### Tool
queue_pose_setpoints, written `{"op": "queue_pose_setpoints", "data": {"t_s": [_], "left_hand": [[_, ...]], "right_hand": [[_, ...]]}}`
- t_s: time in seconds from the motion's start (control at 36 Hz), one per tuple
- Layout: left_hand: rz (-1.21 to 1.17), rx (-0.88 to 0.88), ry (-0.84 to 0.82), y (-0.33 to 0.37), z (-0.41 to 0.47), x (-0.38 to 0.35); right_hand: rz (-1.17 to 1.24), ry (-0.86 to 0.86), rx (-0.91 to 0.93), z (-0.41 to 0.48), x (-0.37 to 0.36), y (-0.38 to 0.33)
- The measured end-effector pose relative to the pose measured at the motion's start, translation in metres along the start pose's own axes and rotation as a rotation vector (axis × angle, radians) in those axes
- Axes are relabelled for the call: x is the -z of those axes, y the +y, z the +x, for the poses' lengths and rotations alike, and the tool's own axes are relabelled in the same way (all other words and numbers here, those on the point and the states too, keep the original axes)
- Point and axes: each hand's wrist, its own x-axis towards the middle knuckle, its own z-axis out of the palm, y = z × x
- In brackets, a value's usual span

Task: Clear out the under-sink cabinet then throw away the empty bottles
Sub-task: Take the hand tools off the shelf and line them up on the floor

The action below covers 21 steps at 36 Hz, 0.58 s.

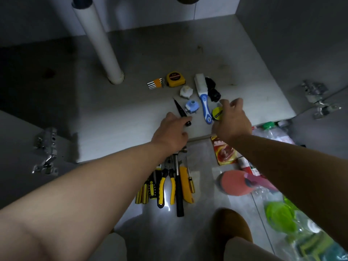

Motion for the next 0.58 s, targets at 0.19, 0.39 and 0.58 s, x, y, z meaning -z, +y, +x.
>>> {"op": "queue_pose_setpoints", "data": {"t_s": [0.19, 0.39, 0.58], "left_hand": [[0.027, 0.041, 0.115, 0.013, 0.006, -0.009], [0.323, 0.092, 0.169, 0.001, -0.007, 0.004], [0.094, 0.100, 0.111, -0.037, -0.038, 0.025]], "right_hand": [[-0.003, -0.088, 0.086, 0.007, -0.008, 0.012], [0.039, -0.014, 0.158, -0.004, -0.002, 0.006], [-0.154, -0.078, 0.719, -0.038, 0.002, 0.010]]}}
